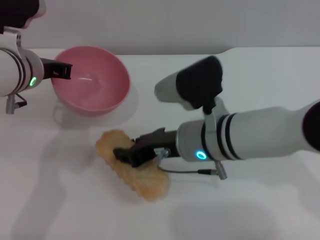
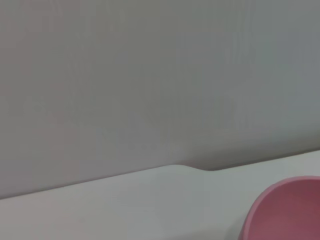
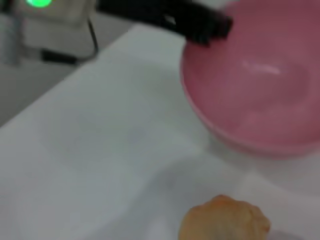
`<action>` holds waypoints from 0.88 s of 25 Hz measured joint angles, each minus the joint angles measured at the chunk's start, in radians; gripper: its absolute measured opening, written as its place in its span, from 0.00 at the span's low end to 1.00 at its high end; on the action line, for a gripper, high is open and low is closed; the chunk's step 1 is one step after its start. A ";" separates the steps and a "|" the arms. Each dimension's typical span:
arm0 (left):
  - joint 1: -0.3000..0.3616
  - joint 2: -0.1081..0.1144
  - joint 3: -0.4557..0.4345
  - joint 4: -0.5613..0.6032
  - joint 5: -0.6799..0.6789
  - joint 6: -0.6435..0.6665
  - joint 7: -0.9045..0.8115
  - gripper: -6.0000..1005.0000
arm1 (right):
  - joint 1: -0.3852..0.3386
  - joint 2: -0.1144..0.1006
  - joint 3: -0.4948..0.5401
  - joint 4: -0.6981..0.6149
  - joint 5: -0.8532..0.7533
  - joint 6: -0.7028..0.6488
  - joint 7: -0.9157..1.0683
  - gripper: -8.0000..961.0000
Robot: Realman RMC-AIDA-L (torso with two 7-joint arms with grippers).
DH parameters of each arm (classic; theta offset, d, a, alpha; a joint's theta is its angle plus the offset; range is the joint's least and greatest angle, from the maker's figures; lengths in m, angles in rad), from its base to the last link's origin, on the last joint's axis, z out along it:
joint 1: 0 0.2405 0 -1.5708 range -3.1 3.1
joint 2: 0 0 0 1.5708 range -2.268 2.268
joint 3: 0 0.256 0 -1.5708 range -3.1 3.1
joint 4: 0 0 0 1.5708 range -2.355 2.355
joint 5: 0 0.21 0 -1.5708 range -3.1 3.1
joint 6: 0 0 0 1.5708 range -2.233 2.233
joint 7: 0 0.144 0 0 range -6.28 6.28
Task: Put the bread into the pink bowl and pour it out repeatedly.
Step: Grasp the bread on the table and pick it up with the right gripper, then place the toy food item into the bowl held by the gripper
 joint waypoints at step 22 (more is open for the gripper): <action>-0.009 -0.003 0.150 0.006 -0.193 0.003 0.050 0.05 | -0.092 -0.001 0.212 -0.309 -0.321 0.110 0.077 0.24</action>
